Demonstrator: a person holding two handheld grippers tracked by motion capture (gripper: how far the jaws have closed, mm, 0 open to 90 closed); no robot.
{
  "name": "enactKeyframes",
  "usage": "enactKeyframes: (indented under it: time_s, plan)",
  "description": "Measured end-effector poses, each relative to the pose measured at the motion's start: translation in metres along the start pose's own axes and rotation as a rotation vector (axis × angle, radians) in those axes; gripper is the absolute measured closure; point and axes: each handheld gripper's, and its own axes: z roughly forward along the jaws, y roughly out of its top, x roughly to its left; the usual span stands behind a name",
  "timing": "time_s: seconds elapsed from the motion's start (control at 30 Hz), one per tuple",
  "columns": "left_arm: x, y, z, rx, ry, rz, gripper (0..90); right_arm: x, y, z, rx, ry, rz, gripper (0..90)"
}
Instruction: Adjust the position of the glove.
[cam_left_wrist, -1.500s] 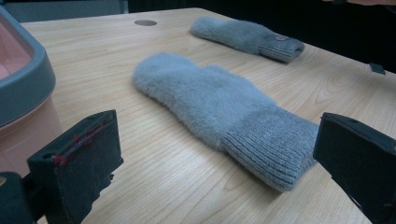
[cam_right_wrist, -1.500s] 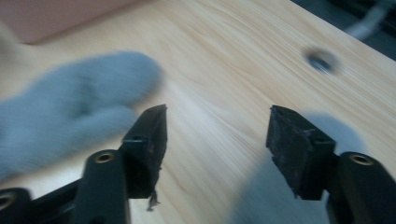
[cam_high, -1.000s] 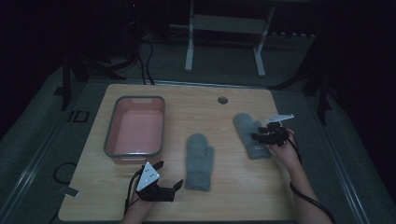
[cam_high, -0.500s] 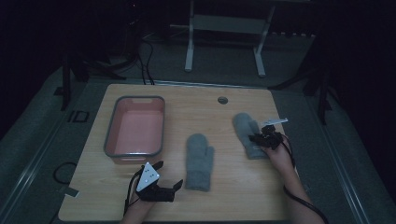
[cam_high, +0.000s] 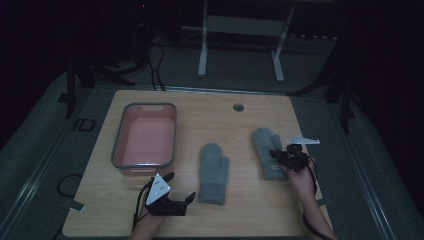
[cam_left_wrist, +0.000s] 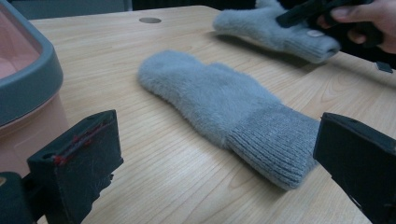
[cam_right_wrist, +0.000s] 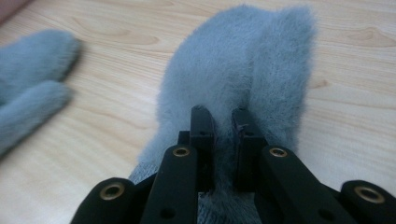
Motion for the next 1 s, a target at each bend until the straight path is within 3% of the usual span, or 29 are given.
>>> enactKeyframes:
  time_s: [0.23,0.5,0.77,1.0]
  plan:
    - [-0.001,0.0,0.0,0.002,0.003,0.003,1.3,0.022,-0.003,-0.033,-0.044,0.001,0.016,81.9]
    - [-0.001,0.0,-0.001,-0.003,0.0,0.004,1.3,0.041,-0.019,-0.051,-0.063,-0.035,0.043,81.8]
    - [-0.001,0.0,0.0,-0.003,-0.001,0.006,1.3,0.039,-0.036,-0.048,-0.023,-0.027,0.059,81.7]
    - [-0.001,0.0,0.0,0.001,-0.002,0.005,1.3,0.028,-0.055,-0.023,0.07,-0.049,0.045,74.2]
